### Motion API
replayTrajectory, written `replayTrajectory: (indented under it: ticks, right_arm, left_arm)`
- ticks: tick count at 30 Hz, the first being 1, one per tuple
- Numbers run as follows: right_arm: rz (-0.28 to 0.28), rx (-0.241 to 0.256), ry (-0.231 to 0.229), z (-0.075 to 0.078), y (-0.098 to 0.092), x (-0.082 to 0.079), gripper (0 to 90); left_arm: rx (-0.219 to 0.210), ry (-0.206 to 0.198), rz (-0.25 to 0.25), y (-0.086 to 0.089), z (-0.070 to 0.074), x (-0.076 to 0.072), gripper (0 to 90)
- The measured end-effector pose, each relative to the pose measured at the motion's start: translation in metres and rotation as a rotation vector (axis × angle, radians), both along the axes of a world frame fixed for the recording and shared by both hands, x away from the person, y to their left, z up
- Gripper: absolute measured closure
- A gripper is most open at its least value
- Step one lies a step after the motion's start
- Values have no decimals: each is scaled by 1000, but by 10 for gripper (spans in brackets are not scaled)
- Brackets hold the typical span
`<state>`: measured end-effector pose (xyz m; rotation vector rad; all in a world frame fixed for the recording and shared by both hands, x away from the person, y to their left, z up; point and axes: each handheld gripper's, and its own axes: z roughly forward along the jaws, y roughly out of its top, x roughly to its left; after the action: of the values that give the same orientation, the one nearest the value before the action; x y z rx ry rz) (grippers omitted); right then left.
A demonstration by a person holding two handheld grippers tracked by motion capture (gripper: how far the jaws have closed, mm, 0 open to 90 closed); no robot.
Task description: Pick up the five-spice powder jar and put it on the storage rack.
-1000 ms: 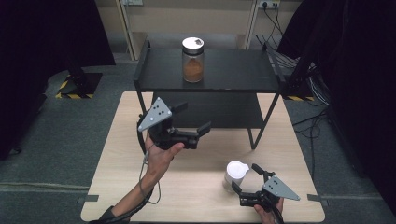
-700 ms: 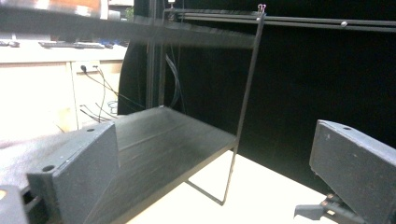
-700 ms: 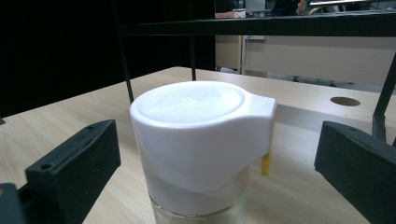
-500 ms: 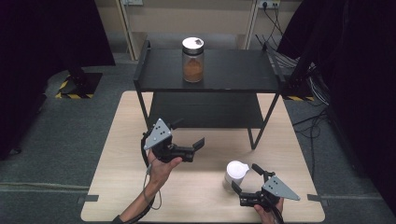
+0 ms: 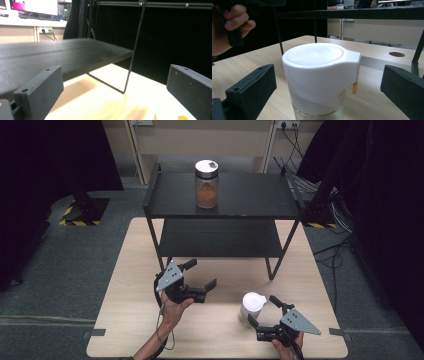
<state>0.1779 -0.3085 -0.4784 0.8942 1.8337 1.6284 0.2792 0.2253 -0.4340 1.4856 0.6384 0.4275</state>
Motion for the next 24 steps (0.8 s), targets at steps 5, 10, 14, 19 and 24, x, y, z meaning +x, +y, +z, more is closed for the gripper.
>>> replayTrajectory:
  ticks: [5, 10, 14, 19, 24]
  right_arm:
    - [3, -2, -1, 0, 0, 0, 5]
    - [7, -1, -1, 1, 0, 0, 5]
    - [9, -2, -3, 1, -1, 0, 5]
    - [12, -5, -5, 1, 0, 0, 5]
    - [13, -4, -4, 1, 0, 0, 5]
  left_arm:
    - [-7, -8, 5, 0, -13, 0, 2]
    - [-2, 16, 3, 0, -22, 2, 2]
    - [11, 29, 9, -1, -30, 2, 2]
    - [9, 39, 25, -1, -39, 0, 3]
    - [18, 61, 37, -2, -47, 0, 2]
